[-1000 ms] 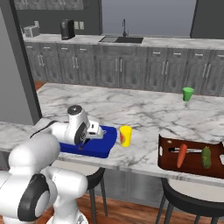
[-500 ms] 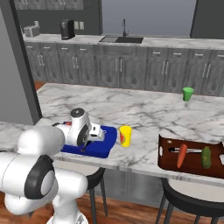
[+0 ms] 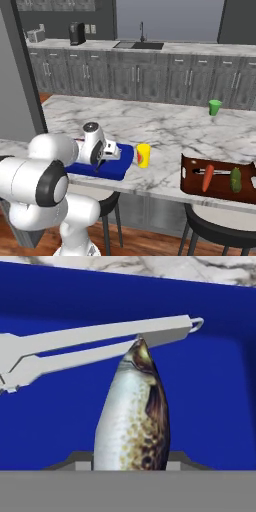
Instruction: Gather the cucumber and carrot from the fridge and place them on a tray on the dining counter. Then gather the fishs from the fridge and place them on the other tray.
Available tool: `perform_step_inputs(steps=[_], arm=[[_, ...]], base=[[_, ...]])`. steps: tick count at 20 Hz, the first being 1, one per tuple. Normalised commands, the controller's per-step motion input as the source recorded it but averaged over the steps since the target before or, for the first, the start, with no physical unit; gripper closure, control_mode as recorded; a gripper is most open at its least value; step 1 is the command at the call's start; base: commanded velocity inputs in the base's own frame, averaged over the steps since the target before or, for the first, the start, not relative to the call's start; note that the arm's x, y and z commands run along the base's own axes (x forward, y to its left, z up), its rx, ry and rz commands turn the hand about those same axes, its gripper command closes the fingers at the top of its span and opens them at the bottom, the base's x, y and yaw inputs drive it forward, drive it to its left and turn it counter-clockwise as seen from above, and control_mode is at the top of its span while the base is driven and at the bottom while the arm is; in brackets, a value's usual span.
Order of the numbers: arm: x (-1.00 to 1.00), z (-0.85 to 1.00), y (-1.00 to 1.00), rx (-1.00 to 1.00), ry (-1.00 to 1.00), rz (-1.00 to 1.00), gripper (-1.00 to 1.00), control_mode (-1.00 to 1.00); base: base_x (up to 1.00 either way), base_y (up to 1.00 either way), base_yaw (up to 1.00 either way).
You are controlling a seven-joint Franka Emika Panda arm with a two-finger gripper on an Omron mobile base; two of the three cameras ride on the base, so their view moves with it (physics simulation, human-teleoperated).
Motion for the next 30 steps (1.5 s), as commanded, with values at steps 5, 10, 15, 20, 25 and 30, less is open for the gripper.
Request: perform_step_inputs(steps=[5,10,15,20,25,30], arm=[[0.24,-0.06,0.0,0.0,0.02,0.0,1.0,-1.0],[0.07,-0.22,0.04,0.0,0.01,0.0,-1.0,-1.0],[0.0,-0.12,0.0,0.0,-0.01,0.0,-1.0,-1.0],[-0.33,0.12,0.0,0.0,-0.06,0.0,-1.0,-1.0],[-0.17,0.57,0.0,0.0,-0.02,0.0,-1.0,-1.0],[-0.06,0.73,0.0,0.0,0.01,0.0,-1.0,-1.0]], base=[[0.0,0.0,0.0],[0.0,0.0,0.0],[0.0,0.0,0.0],[0.0,0.0,0.0],[0.0,0.0,0.0],[0.0,0.0,0.0]])
